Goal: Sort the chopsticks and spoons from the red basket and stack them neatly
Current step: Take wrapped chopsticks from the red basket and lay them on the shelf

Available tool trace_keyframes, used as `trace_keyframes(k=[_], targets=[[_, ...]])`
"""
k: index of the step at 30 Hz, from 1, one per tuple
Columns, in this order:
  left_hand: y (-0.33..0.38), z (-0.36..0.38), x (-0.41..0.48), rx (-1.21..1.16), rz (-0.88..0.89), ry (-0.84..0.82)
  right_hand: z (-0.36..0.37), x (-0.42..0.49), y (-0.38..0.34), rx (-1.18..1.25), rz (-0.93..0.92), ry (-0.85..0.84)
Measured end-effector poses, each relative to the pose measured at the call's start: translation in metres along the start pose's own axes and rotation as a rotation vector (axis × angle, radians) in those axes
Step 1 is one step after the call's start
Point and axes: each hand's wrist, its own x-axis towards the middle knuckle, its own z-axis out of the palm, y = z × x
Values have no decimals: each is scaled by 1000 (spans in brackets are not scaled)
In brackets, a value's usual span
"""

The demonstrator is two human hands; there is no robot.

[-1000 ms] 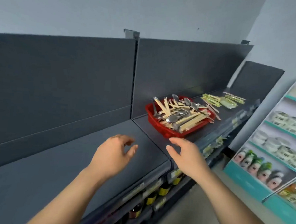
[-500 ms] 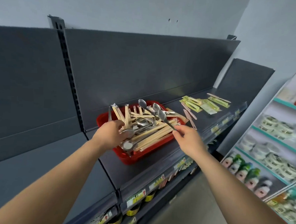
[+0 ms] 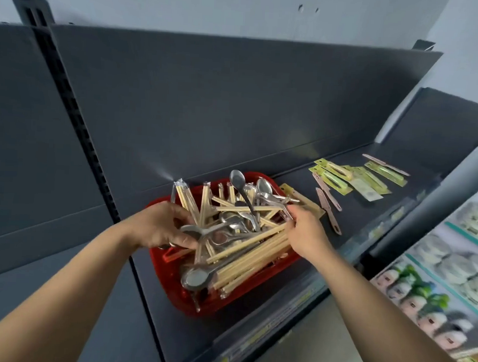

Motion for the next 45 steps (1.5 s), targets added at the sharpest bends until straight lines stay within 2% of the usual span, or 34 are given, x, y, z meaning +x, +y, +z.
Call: trace_keyframes(k=[3,5,11,15,17,20,22,26,28,30,33,40,45], targets=[[3,-12,0,-199,-6,1,-4,14,-12,94,-54,12],[7,-14,4,-385,3,76,-3,27,-24,109,-68,-27],[11,8,23,-1141,12,319,16,72,-53,245,41,-130],[22,16,30,-1270,19,461,24,90,-62,120,5,-235],[31,19,30,-1261,-23,543,26,95,-61,98,-10,-283],[37,25,26,-1039,-118,592,25,102,-56,79,-20,-339],[37,31,21,-809,-197,509,21,105,-53,93,-54,-339],[34,49,16,-72,-443,442,6,104,-45,234,-202,-390],[30,57,17,75,-482,435,-3,99,-38,339,-244,-484],[30,65,17,113,-484,453,-10,93,-30,389,-265,-589],[38,70,15,78,-470,612,-12,87,-18,421,-262,-689],[44,75,9,-135,-531,1045,-11,83,-10,173,-326,-672],[44,75,-4,-320,-510,1319,-3,76,-15,81,-281,-597]])
